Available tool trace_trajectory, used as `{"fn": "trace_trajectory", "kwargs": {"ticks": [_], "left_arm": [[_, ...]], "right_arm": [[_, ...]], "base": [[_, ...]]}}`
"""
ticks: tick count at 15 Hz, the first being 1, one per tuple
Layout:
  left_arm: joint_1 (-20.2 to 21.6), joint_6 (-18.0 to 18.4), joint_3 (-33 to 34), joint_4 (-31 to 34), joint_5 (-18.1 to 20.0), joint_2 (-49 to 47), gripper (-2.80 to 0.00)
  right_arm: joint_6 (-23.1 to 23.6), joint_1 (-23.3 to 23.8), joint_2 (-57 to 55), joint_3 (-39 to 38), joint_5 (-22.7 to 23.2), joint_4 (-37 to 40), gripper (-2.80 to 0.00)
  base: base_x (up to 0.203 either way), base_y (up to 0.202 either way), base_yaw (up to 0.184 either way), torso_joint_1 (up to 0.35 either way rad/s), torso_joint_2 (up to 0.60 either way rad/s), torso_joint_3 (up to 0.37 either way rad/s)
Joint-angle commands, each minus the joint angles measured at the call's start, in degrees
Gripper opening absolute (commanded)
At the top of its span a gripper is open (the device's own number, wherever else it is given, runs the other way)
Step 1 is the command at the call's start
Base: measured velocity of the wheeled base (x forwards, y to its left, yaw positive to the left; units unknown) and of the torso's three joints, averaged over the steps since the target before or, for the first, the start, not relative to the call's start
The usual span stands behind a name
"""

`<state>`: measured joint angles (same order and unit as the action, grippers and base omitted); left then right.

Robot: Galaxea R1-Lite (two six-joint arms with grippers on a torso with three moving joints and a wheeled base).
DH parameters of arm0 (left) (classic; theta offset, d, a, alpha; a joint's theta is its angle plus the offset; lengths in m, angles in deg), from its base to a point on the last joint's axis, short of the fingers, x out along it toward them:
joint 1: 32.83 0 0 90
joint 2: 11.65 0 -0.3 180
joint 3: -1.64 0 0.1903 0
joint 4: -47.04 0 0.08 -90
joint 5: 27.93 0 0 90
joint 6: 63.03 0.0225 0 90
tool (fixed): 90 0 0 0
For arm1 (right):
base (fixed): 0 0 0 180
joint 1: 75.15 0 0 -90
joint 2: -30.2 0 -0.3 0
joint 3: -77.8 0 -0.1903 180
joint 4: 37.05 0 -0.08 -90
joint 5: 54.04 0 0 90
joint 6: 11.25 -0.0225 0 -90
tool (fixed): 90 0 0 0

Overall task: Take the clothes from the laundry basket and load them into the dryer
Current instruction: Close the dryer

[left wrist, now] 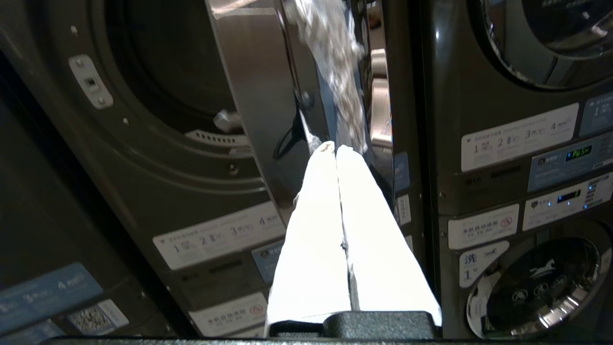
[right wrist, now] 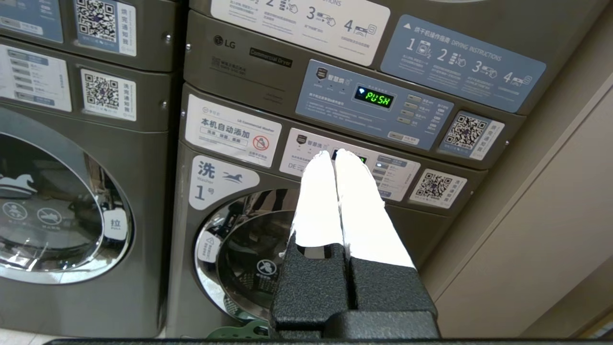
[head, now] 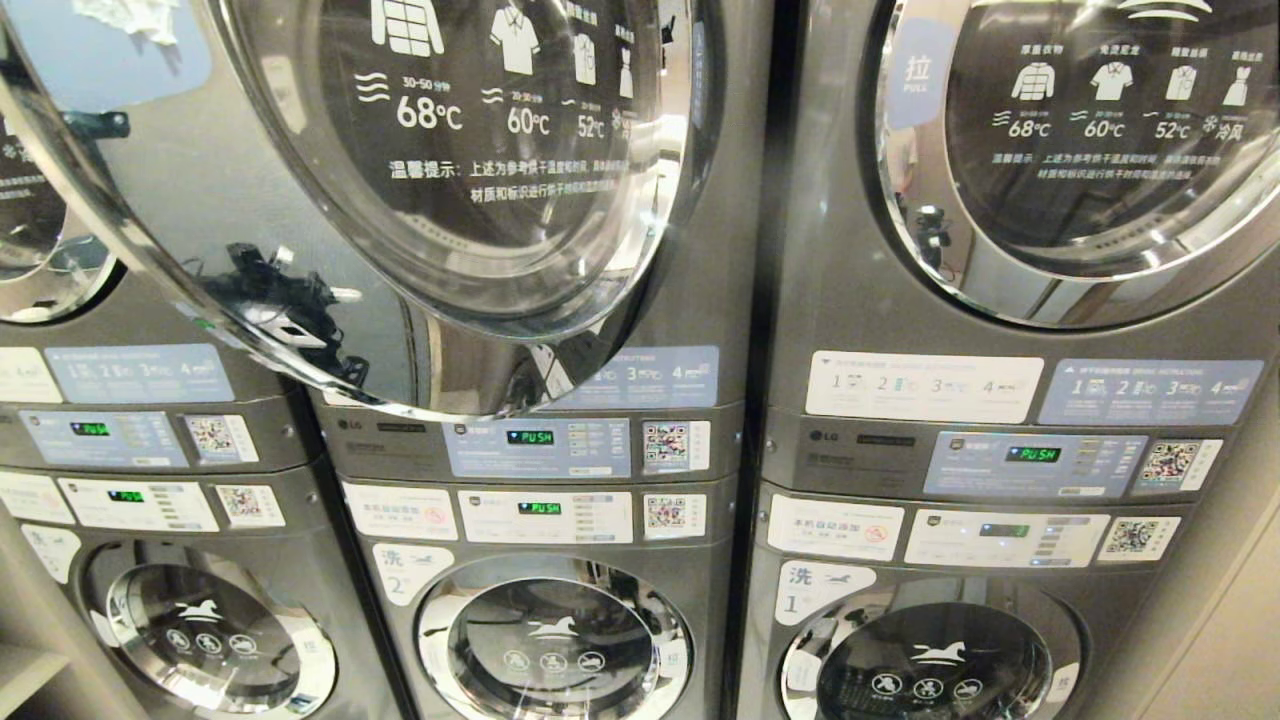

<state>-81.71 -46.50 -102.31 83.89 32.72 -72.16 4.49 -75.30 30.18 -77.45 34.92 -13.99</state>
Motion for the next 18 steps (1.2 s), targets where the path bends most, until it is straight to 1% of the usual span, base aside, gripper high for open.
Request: {"fn": "trace_trajectory", "kwargs": {"ticks": [1, 2, 3, 5, 8, 11, 13, 16, 18], "left_arm": [[1.0, -2.7, 5.5, -1.4, -0.3, 2.3, -2.80], [2.6, -3.6, 6.5, -2.7, -0.3, 2.1, -2.80], [5.1, -4.2, 7.3, -4.1, 0.0, 1.8, -2.80], [10.4, -5.7, 8.8, -7.4, 2.4, 0.7, -2.80], [18.6, -6.8, 9.3, -9.7, 8.7, -1.8, -2.80], [26.9, -7.0, 9.3, -14.4, 15.6, -6.1, -2.80], [32.4, -7.1, 9.2, -18.7, 19.0, -10.2, -2.80], [40.7, -7.1, 8.8, -27.4, 23.9, -17.7, -2.80], [45.0, -7.1, 7.5, -30.8, 27.1, -22.0, -2.80]], "right_arm": [[-0.4, 0.0, 0.1, 0.0, -0.1, 0.0, -2.80], [-1.0, 0.0, 0.1, 0.0, -0.1, 0.0, -2.80], [-1.3, 0.0, 0.1, 0.0, -0.1, 0.0, -2.80], [-1.8, 0.0, 0.1, 0.0, -0.2, 0.0, -2.80], [-2.3, 0.0, 0.1, 0.0, -0.2, 0.0, -2.80], [-3.5, 0.0, 0.1, 0.1, -0.3, 0.0, -2.80], [-3.9, 0.0, 0.1, 0.1, -0.3, 0.0, -2.80], [-4.6, 0.0, 0.1, 0.1, -0.4, 0.0, -2.80], [-5.9, 0.0, 0.1, 0.1, -0.5, 0.0, -2.80]], "base": [[0.000, 0.000, 0.000, 0.000, 0.00, 0.000], [0.000, 0.000, 0.000, 0.000, 0.00, 0.000], [0.000, 0.000, 0.000, 0.000, 0.00, 0.000], [0.000, 0.000, 0.000, 0.000, 0.00, 0.000], [0.000, 0.000, 0.000, 0.000, 0.00, 0.000], [0.000, 0.000, 0.000, 0.000, 0.00, 0.000], [0.000, 0.000, 0.000, 0.000, 0.00, 0.000], [0.000, 0.000, 0.000, 0.000, 0.00, 0.000], [0.000, 0.000, 0.000, 0.000, 0.00, 0.000]]}}
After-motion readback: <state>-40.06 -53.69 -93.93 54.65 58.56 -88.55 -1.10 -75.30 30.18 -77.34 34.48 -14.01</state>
